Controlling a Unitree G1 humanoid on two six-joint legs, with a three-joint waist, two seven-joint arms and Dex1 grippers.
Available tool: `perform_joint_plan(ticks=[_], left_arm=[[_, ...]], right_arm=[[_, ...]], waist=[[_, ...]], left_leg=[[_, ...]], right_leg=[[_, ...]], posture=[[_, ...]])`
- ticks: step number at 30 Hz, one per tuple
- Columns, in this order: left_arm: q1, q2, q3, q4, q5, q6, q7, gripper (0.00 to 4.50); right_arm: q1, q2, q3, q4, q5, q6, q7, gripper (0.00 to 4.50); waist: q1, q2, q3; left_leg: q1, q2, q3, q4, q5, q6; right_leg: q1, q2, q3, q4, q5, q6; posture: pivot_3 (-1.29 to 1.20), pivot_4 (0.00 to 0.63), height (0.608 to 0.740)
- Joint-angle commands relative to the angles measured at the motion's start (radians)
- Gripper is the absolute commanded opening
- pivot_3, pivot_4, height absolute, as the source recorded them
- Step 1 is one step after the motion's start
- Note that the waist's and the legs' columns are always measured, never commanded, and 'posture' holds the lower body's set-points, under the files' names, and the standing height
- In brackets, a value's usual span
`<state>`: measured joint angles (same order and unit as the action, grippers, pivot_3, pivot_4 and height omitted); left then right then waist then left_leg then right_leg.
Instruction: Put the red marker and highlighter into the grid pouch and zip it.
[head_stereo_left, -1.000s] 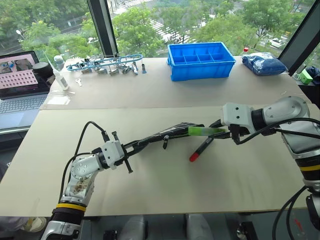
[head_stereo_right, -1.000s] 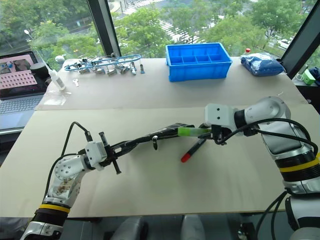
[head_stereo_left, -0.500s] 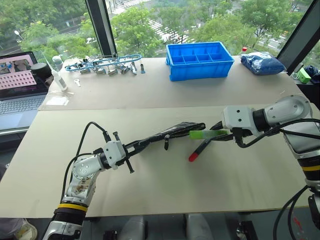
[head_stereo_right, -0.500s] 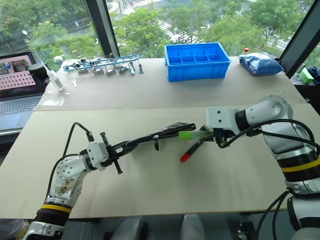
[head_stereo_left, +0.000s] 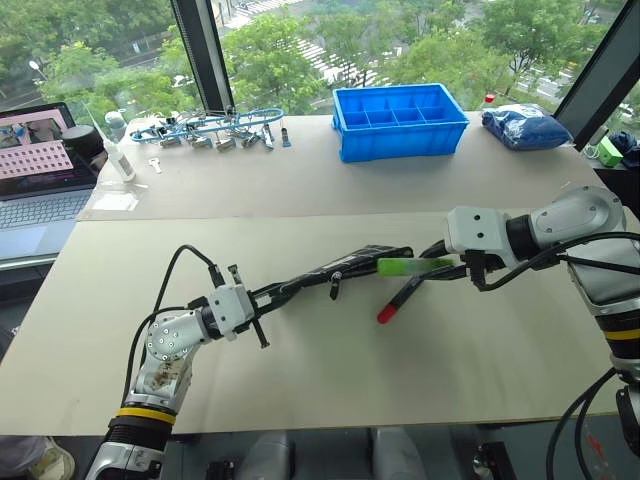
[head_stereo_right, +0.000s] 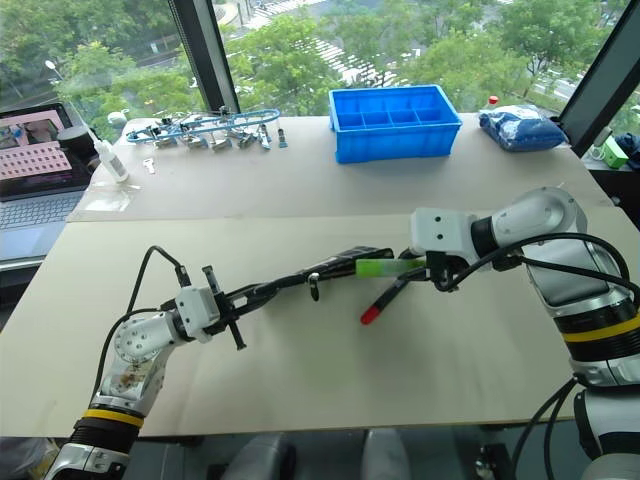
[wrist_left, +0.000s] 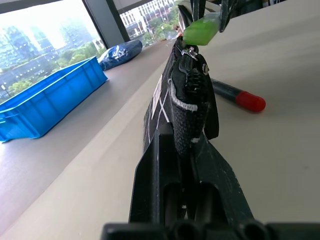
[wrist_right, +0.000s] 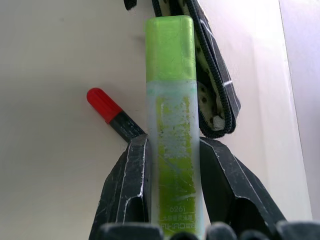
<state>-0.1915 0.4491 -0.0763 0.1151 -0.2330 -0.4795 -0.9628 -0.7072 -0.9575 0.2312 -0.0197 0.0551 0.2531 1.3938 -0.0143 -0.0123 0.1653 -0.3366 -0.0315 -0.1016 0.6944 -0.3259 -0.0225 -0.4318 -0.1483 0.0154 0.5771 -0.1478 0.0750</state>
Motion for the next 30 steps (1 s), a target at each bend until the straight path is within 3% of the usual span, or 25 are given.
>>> perform_joint_plan(ticks=[1,14,30], left_arm=[[0.002,0.008,-0.002,-0.032,0.006,-0.029,0.004,0.00],[0.009,0.007,-0.025,-0.046,0.026,-0.040,0.011,0.00],[0.021,-0.006,-0.028,-0.049,0.024,-0.032,0.041,0.00]], right_arm=[[-0.018,-0.015,0.015,0.018,-0.046,-0.042,0.002,1.00],[-0.037,0.045,0.099,0.040,-0.170,-0.115,-0.034,1.00],[-0.054,0.202,0.029,-0.043,-0.144,0.119,-0.173,1.00]], waist=[[0.000,0.000,0.000],[-0.001,0.000,0.000],[0.000,0.000,0.000]], left_leg=[[0.000,0.000,0.000,0.000,0.000,0.000],[0.000,0.000,0.000,0.000,0.000,0.000],[-0.001,0.000,0.000,0.000,0.000,0.000]], right_leg=[[0.000,0.000,0.000,0.000,0.000,0.000],[0.000,0.000,0.000,0.000,0.000,0.000],[-0.002,0.000,0.000,0.000,0.000,0.000]], posture=[[0.00,0.150,0.740],[0.00,0.150,0.740],[0.00,0.150,0.740]])
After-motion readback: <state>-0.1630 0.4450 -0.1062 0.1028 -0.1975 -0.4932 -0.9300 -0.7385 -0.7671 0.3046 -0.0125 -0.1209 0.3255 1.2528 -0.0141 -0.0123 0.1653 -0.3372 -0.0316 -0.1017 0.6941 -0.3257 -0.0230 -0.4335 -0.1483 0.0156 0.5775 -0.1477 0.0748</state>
